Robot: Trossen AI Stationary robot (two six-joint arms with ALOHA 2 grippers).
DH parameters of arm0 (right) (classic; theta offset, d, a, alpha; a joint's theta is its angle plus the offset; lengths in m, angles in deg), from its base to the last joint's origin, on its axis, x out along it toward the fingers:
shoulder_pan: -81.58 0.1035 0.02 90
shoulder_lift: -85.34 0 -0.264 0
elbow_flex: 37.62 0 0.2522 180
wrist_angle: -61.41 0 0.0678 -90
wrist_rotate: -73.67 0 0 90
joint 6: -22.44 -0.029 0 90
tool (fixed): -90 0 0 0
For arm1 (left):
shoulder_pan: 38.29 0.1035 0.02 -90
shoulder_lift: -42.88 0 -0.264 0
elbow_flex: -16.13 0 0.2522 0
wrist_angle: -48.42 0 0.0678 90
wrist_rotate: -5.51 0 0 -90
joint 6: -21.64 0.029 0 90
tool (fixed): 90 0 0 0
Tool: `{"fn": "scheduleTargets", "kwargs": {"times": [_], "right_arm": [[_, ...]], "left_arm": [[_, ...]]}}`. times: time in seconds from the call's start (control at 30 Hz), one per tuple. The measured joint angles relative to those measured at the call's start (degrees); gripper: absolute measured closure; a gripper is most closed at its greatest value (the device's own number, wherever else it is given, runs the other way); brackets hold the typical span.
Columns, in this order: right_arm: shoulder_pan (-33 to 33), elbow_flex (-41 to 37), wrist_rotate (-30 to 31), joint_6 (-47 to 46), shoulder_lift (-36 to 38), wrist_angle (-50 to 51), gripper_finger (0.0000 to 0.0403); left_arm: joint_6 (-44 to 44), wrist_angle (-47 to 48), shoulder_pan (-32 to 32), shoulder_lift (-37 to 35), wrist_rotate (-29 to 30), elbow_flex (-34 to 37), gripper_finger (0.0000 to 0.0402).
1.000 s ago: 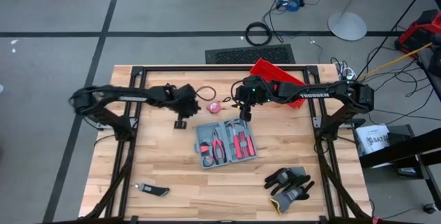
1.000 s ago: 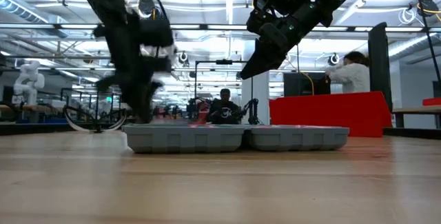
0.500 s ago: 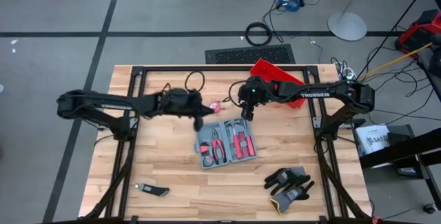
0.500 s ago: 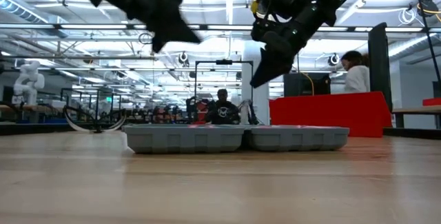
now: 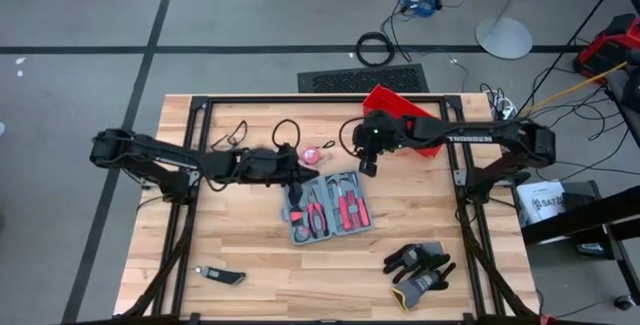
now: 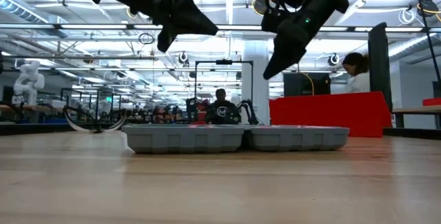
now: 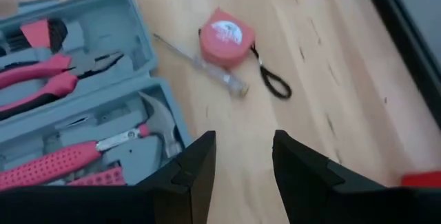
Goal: Prefit tool cases
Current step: Put the voltage tester into the toolbox
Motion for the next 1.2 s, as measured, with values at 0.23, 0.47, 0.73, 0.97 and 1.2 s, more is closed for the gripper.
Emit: {"fn": "scheduleTargets", "kwargs": {"times": [0.23,0.47,0.73,0.97,1.2], "right_arm": [[-0.01,0.00,-2.85,8.72,-8.82,-10.27,0.0262],[-0.49,1.60,-5.73,15.37,-17.33,-18.70,0.0255],[-0.89,12.45,-9.27,19.18,-28.83,-10.70,0.0254],[-2.53,22.23,-11.01,20.75,-36.69,0.37,0.0255],[-2.81,29.67,-12.73,20.91,-44.55,9.24,0.0346]], "left_arm": [[3.35,1.85,-0.17,-0.27,2.12,-0.02,0.0401],[6.09,2.53,0.01,-0.31,3.96,-0.02,0.0401],[8.85,3.41,1.43,-0.31,5.10,-0.02,0.0401],[10.57,5.97,1.82,-0.31,5.10,-0.02,0.0402],[12.26,6.04,1.86,-0.31,5.46,-0.02,0.0401]]}}
